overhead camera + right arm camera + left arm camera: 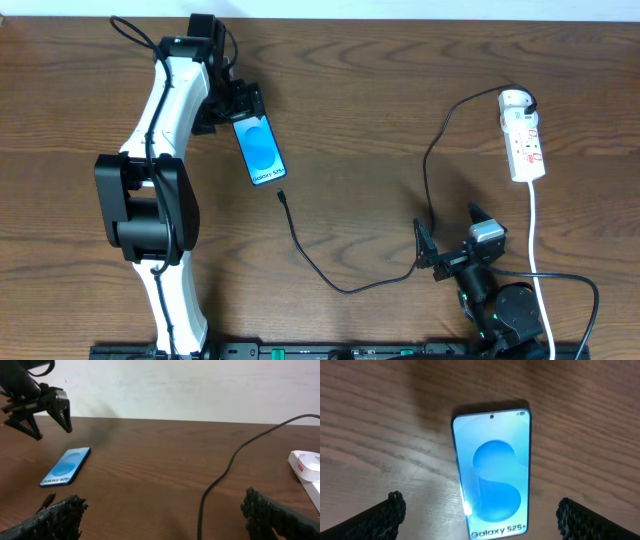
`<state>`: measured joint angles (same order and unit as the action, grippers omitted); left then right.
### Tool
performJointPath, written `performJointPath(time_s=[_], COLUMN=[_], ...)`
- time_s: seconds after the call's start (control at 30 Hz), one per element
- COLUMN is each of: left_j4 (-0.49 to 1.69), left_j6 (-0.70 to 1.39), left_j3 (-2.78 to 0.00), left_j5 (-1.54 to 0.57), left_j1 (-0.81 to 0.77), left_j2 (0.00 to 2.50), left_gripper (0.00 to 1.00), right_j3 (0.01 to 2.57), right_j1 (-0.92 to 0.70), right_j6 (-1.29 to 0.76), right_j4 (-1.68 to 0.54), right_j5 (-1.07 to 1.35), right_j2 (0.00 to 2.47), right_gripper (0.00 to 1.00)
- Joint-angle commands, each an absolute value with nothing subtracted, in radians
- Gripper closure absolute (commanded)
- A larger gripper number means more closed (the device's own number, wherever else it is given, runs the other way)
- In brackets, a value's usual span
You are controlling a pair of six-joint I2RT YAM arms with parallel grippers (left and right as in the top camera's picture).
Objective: Plug charger to phone and switch on socket
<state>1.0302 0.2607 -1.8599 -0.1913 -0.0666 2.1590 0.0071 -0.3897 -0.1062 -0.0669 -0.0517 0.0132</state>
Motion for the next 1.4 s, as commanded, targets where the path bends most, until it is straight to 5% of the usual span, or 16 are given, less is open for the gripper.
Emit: performJointPath(time_s=[0.0, 0.43, 1.0, 1.37], left_j4=[0.991, 0.99, 1.019, 1.014], left_j6=[0.247, 0.297, 0.496, 0.487], left_j3=[-1.818, -1.803, -1.801, -1.801], left_j5=[-0.22, -0.246, 0.063, 0.059], left_j1=[-0.065, -0.068, -0.174, -0.175], left_j2=[2.17, 2.17, 2.17, 2.17], left_gripper=[0.02, 0.02, 0.02, 0.02], right_j3=[0.006, 0.006, 0.006, 0.006], right_j1=[-0.385, -0.385, -0.385, -0.385], right_j6=[-0.118, -0.118, -0.118, -0.118], right_j4=[-0.071, -0.071, -0.071, -0.071], right_j5=[-0.053, -0.053, -0.053, -0.053], right_j2=[0.013, 0.013, 0.013, 0.013], right_gripper=[0.01, 0.01, 0.01, 0.01])
